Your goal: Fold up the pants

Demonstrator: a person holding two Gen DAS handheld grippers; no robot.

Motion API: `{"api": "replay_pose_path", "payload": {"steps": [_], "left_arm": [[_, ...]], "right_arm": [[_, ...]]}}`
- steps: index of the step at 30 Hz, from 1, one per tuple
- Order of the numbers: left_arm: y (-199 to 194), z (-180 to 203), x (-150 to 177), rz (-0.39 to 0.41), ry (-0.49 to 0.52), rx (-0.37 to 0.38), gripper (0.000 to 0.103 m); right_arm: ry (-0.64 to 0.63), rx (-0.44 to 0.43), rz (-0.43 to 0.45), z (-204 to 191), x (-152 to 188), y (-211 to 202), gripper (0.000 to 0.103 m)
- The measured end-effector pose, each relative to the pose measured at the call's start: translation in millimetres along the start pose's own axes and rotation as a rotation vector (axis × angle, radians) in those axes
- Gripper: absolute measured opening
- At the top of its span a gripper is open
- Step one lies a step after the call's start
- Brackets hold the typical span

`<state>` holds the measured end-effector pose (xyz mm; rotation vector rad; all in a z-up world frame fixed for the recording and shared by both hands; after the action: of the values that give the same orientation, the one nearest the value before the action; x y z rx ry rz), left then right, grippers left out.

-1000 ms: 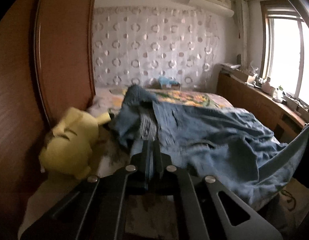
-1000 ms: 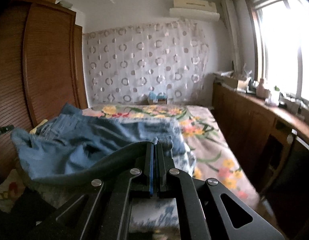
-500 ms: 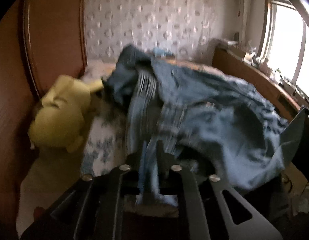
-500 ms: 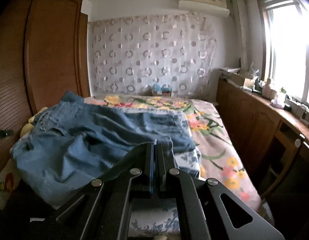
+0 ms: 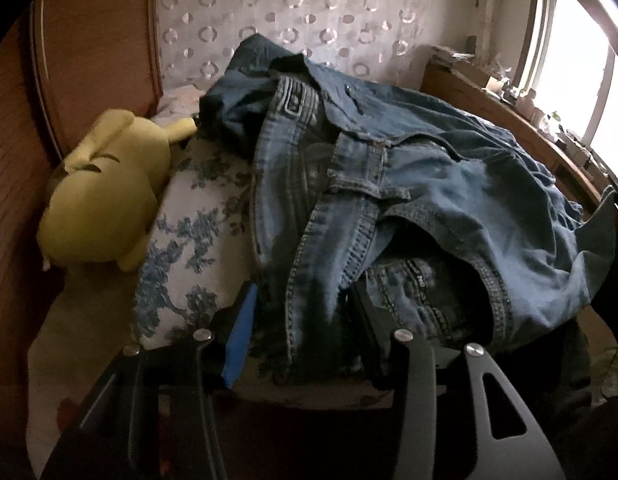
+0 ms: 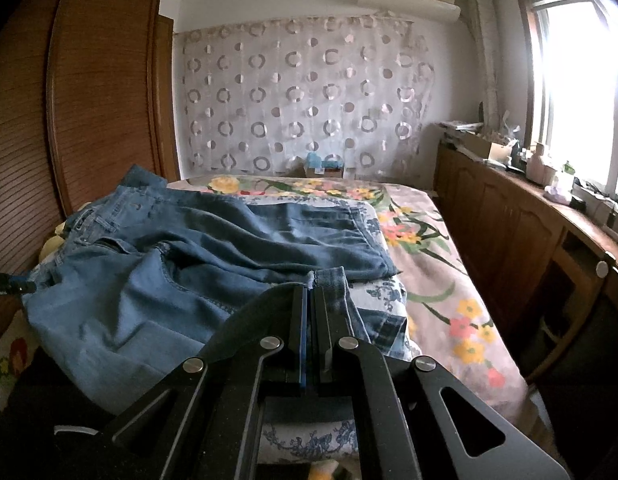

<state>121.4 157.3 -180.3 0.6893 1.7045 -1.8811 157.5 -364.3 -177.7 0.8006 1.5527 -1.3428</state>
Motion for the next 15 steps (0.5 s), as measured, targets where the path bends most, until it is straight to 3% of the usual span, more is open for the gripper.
{"api": "replay_pose_path", "payload": {"steps": [5, 9, 15], "left_arm": [[0, 2, 3, 0.012, 0.017, -0.016, 0.047], [-2, 8, 3, 0.017, 0.045, 0.002, 0.019], [-38, 13, -20, 0.125, 0.050, -0.011, 0.012]], "right_arm": [[0.000, -0.005, 0.005, -1, 5, -2, 0.001], [0.009, -0.004, 0.013, 2, 7, -2, 0.001], [0.016, 0.007, 0.048, 6, -3, -11, 0.001]]}}
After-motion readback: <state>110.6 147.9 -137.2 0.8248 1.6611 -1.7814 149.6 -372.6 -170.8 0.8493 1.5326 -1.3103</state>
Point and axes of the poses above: each gripper's, at about its wrist camera, not at the fingertips, and y roughly the way its jaws point, z to its right, x to its underside, the point moved 6 cm from there along y, roughly the way its jaws point, and after that the axes turned 2 degrees about y, right-handed, at the moved point
